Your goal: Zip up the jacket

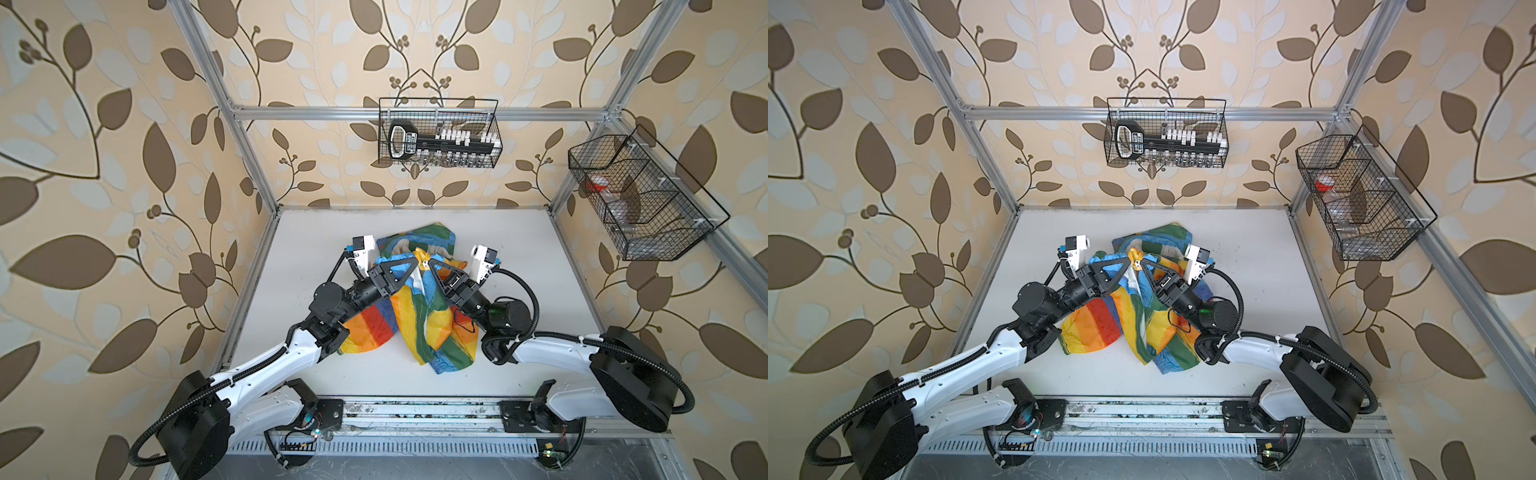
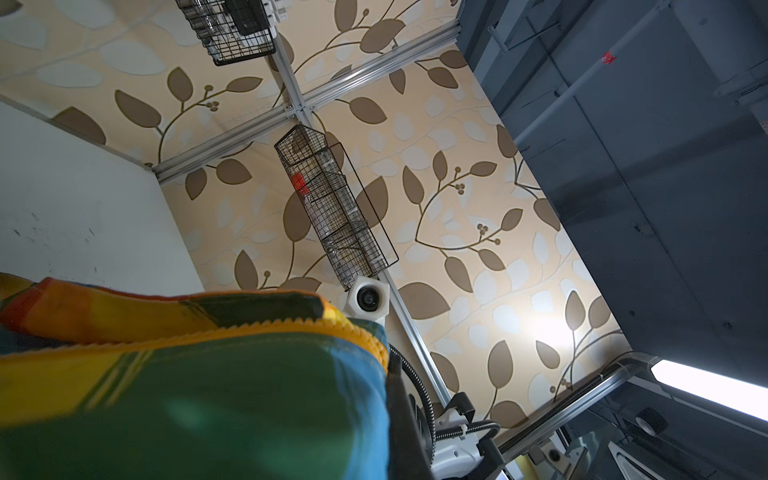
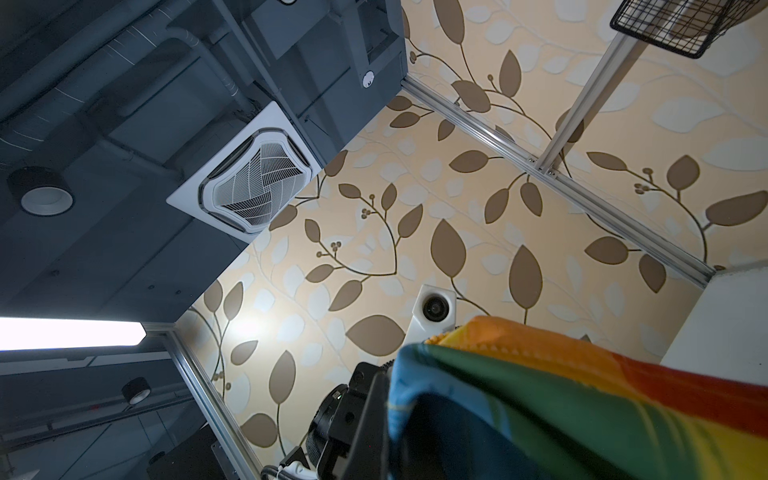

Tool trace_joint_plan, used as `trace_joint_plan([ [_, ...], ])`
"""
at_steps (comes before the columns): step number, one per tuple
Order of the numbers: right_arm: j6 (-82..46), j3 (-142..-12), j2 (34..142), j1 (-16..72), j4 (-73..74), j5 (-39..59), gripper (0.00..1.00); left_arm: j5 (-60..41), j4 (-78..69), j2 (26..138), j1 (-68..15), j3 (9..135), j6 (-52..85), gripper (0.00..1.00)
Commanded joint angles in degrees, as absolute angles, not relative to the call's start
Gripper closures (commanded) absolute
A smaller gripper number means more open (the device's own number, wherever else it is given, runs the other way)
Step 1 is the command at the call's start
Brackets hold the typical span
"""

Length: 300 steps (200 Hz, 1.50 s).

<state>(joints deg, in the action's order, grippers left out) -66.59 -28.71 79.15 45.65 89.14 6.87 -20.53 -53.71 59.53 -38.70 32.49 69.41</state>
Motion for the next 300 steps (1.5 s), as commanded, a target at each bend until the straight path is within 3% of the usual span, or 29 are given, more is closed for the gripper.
trace_joint_plan([
  [1,-66.6,-28.4,79.7,46.1,92.4,7.0,1.00,-20.3,-57.8,58.9,-39.2,34.7,68.3,1.00],
  [300,-70.0,-30.7,82.0,44.2,92.2,5.9,1.00,-26.2,-55.5,60.7,-39.2,33.9,69.5,1.00],
])
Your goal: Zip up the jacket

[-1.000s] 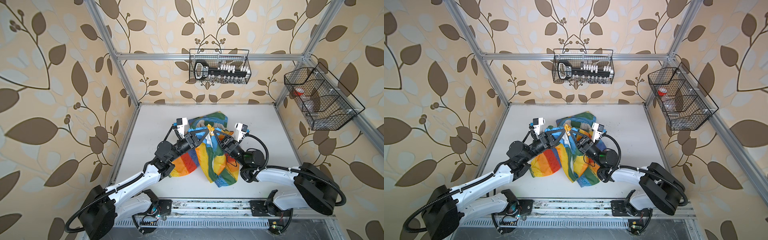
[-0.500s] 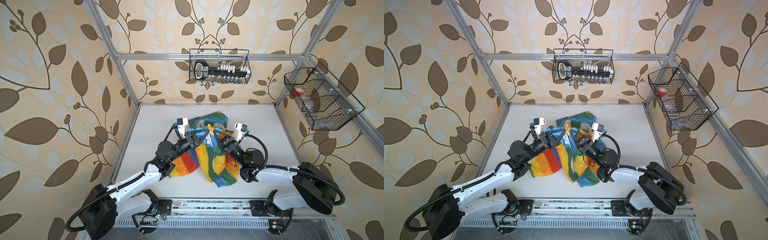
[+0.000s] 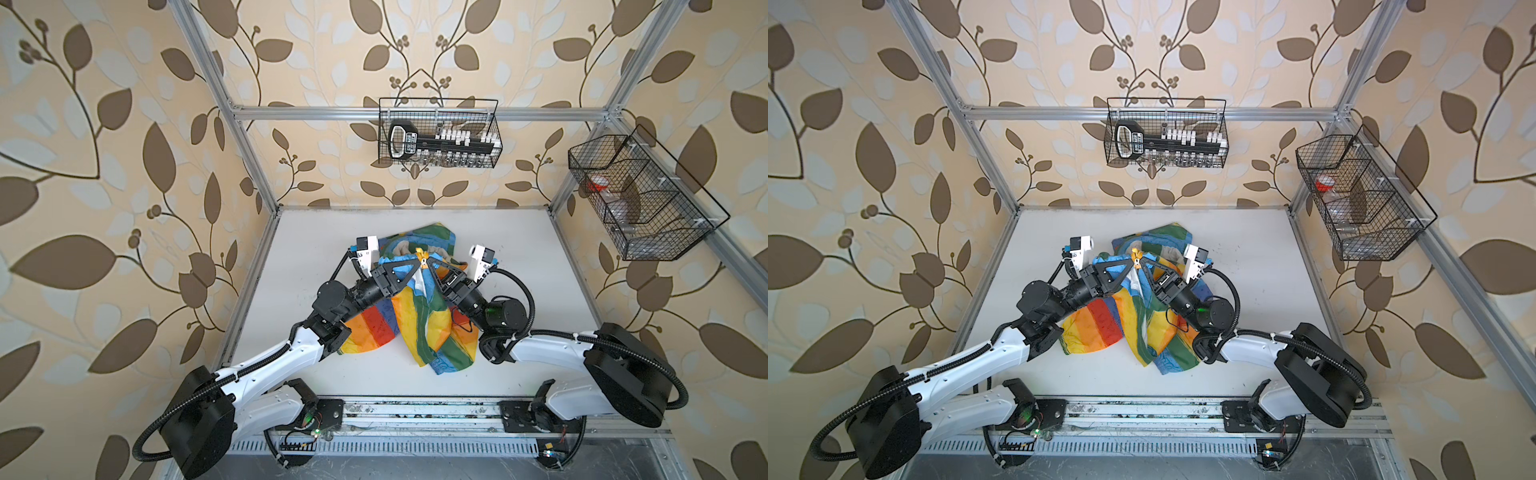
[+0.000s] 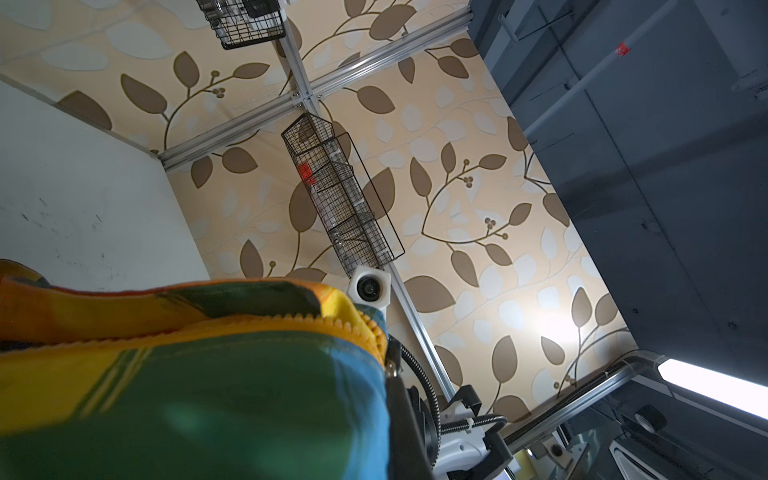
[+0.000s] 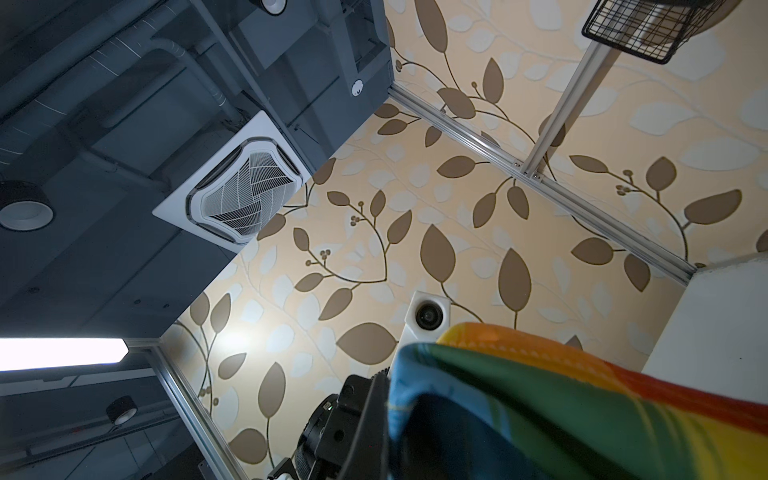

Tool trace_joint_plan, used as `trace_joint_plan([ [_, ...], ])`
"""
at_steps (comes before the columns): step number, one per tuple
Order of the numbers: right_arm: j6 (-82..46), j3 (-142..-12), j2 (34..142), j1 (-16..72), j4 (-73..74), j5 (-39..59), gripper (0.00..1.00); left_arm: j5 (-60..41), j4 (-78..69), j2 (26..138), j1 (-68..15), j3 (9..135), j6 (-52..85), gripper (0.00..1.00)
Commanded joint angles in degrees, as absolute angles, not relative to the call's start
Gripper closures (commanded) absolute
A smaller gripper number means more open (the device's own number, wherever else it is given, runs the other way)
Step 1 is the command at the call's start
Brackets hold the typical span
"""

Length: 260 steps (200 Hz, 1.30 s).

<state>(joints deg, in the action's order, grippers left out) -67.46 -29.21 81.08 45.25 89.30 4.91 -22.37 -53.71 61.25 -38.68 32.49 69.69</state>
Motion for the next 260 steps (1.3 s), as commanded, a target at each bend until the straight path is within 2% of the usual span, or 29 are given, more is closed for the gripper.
trace_joint_plan([
  [1,-70.1,-30.7,82.0,44.2,92.2,5.9,1.00,-26.2,-55.4,60.6,-39.3,33.9,69.5,1.00],
  [97,-71.6,-30.0,81.2,42.0,92.0,6.4,1.00,-30.5,-47.6,58.9,-39.2,34.6,66.5,1.00],
  [173,-74.3,-31.4,79.3,39.6,85.3,7.4,1.00,-32.9,-42.4,58.9,-39.2,33.2,64.5,1.00],
  [217,-72.5,-30.7,77.1,38.8,82.5,6.7,1.00,-34.1,-41.6,58.6,-39.3,32.0,64.6,1.00],
  [260,-69.1,-32.7,77.6,42.0,80.5,5.2,1.00,-37.6,-46.8,62.6,-39.4,32.8,67.7,1.00],
])
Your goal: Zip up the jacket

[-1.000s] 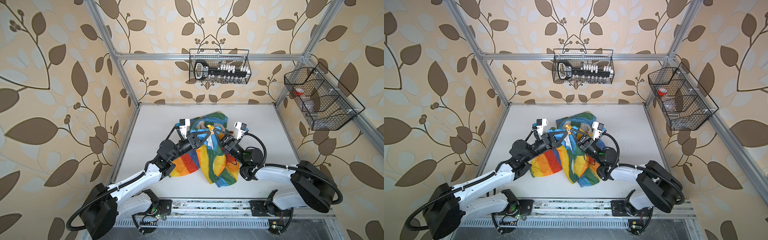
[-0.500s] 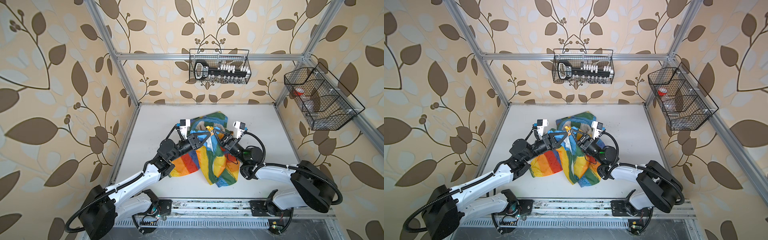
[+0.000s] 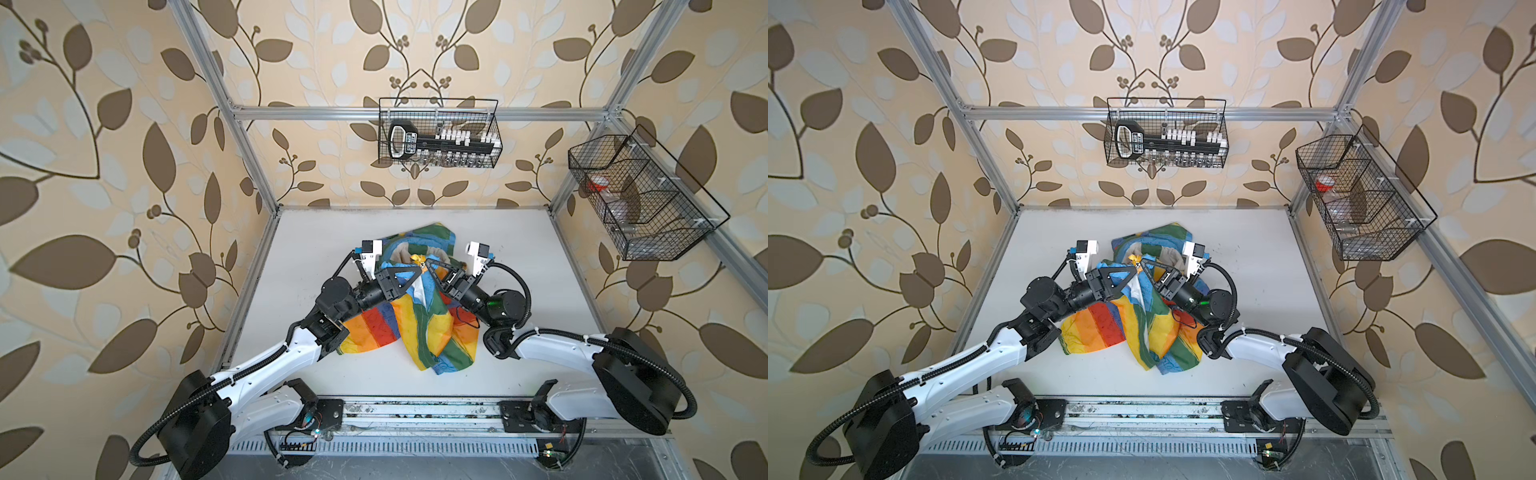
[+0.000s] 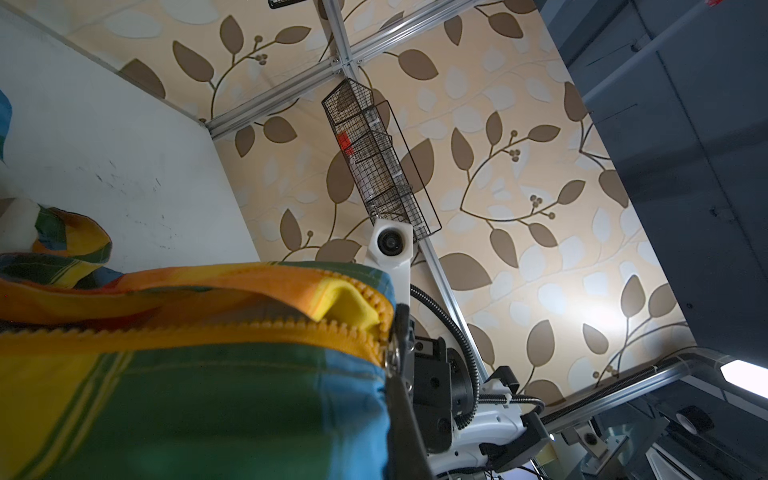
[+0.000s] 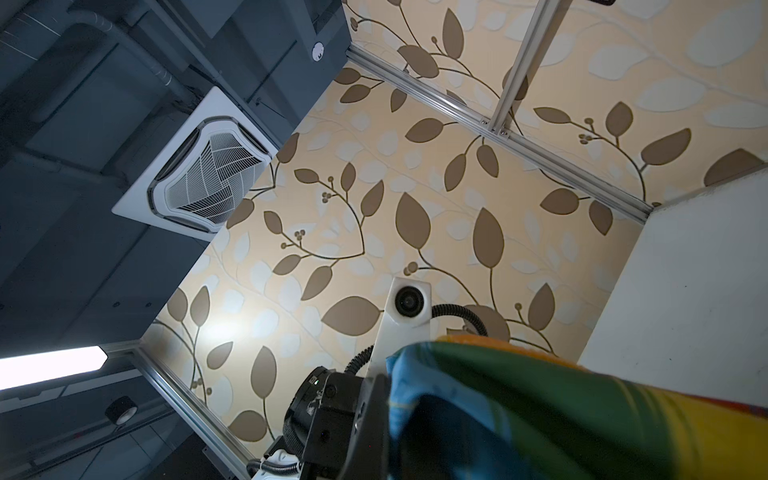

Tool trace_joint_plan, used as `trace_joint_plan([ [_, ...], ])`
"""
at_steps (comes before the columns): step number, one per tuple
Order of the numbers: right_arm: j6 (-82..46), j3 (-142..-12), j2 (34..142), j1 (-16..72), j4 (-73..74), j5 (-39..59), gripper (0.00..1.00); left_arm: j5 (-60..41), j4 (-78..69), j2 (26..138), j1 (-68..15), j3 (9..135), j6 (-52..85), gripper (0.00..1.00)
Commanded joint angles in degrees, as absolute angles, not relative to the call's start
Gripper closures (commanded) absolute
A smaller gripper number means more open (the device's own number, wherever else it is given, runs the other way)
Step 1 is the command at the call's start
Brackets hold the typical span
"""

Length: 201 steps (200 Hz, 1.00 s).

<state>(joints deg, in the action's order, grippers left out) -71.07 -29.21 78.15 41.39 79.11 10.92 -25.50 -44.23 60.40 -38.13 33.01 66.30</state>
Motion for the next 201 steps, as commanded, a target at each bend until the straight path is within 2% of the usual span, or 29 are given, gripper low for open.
trace_joint_plan([
  [1,-69.1,-32.7,77.7,42.0,80.5,5.1,1.00,-37.8,-46.9,62.7,-39.4,32.8,67.8,1.00],
  [31,-69.3,-32.5,76.7,40.4,79.1,4.6,1.00,-39.6,-48.5,63.6,-39.6,31.7,69.4,1.00],
  [79,-67.6,-33.0,73.2,38.7,73.5,4.2,1.00,-40.8,-40.5,60.0,-39.6,30.8,65.7,1.00],
  [119,-67.0,-32.1,74.3,41.9,74.2,3.0,1.00,-37.4,-40.0,58.6,-39.6,29.9,64.5,1.00],
  [185,-68.0,-23.8,70.8,40.9,72.7,6.1,1.00,-32.6,-34.7,53.5,-39.2,28.5,62.6,1.00],
  [201,-68.2,-22.6,69.6,40.6,71.1,7.1,0.82,-32.7,-33.7,53.5,-39.3,28.7,62.7,1.00],
])
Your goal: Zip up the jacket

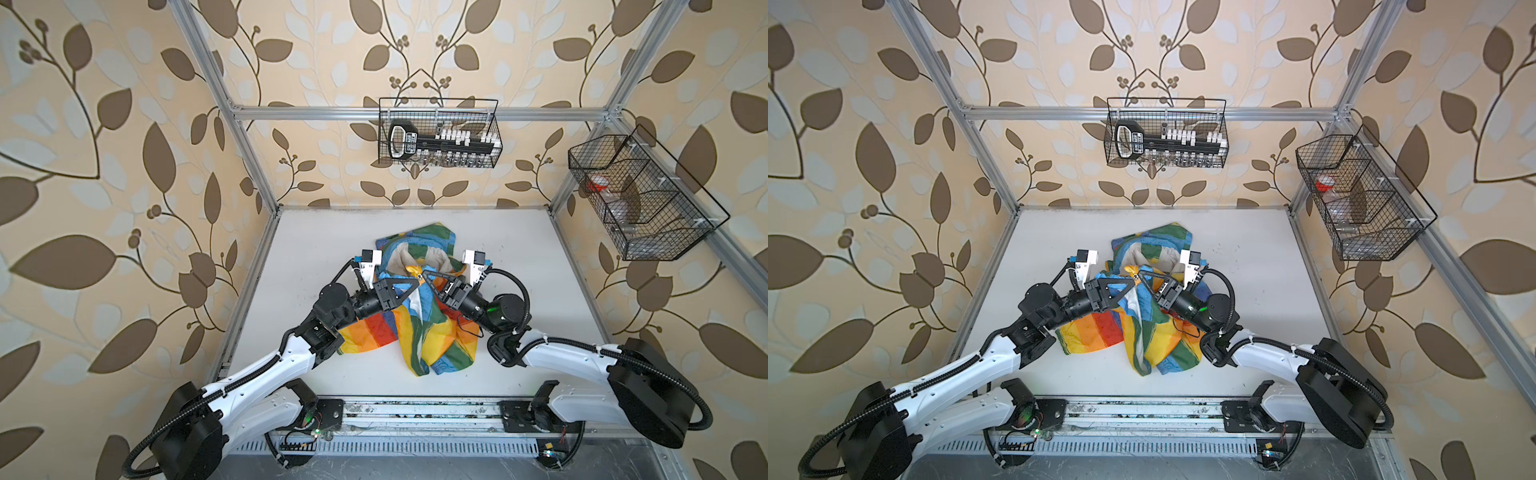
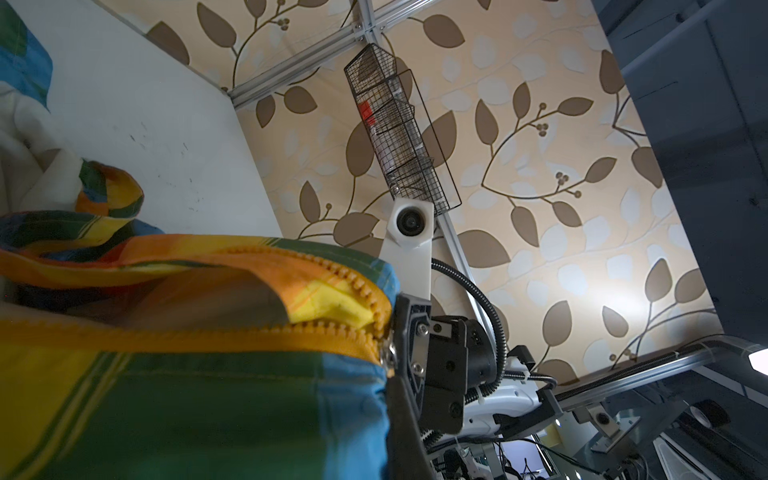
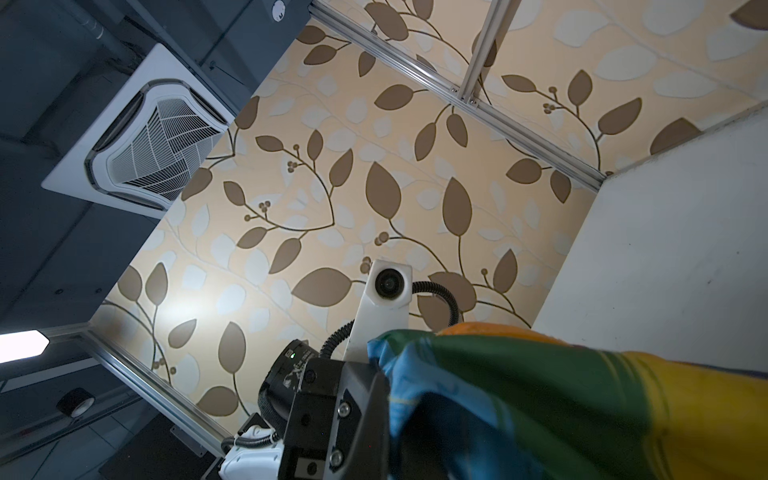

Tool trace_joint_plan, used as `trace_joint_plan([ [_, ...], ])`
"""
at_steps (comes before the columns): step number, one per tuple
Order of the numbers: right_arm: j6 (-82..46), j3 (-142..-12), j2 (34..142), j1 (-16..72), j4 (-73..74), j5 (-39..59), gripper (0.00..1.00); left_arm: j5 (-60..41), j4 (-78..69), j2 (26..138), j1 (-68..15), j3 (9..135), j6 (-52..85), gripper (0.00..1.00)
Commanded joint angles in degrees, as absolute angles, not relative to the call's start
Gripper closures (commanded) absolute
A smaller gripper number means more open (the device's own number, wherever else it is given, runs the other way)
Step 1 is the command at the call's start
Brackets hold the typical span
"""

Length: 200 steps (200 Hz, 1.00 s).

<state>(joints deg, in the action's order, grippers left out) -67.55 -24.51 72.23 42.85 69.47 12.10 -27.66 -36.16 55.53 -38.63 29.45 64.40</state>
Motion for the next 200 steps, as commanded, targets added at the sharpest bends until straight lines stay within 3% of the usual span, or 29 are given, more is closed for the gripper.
trace_joint_plan([
  [1,-68.2,-22.5,69.5,40.6,71.0,7.3,0.81,-32.8,-33.6,53.5,-39.2,28.7,62.7,1.00],
  [33,-68.4,-18.3,66.3,38.9,68.3,9.6,0.52,-34.3,-30.2,53.5,-39.2,29.4,62.5,1.00],
  [56,-67.3,-14.7,61.3,35.1,62.3,13.5,0.46,-36.3,-26.1,53.3,-39.2,30.1,61.4,1.00],
  [76,-60.2,-14.4,53.1,30.1,45.5,17.2,0.46,-37.3,-22.0,52.6,-39.2,31.2,59.7,1.00],
  [115,-34.7,-25.3,36.6,26.5,5.2,13.3,0.51,-37.3,-18.3,52.2,-39.0,32.7,57.5,1.00],
  [139,-29.3,-32.8,38.5,27.0,-2.1,24.3,0.57,-37.7,-18.4,52.3,-38.9,32.9,57.4,1.00],
  [172,-28.6,-40.9,48.0,29.8,-9.5,34.8,0.72,-38.0,-17.0,52.1,-38.9,33.0,56.6,1.00],
  [200,-33.0,-43.2,48.9,34.7,-5.5,35.2,0.74,-37.6,-16.3,51.1,-38.9,32.6,56.5,1.00],
])
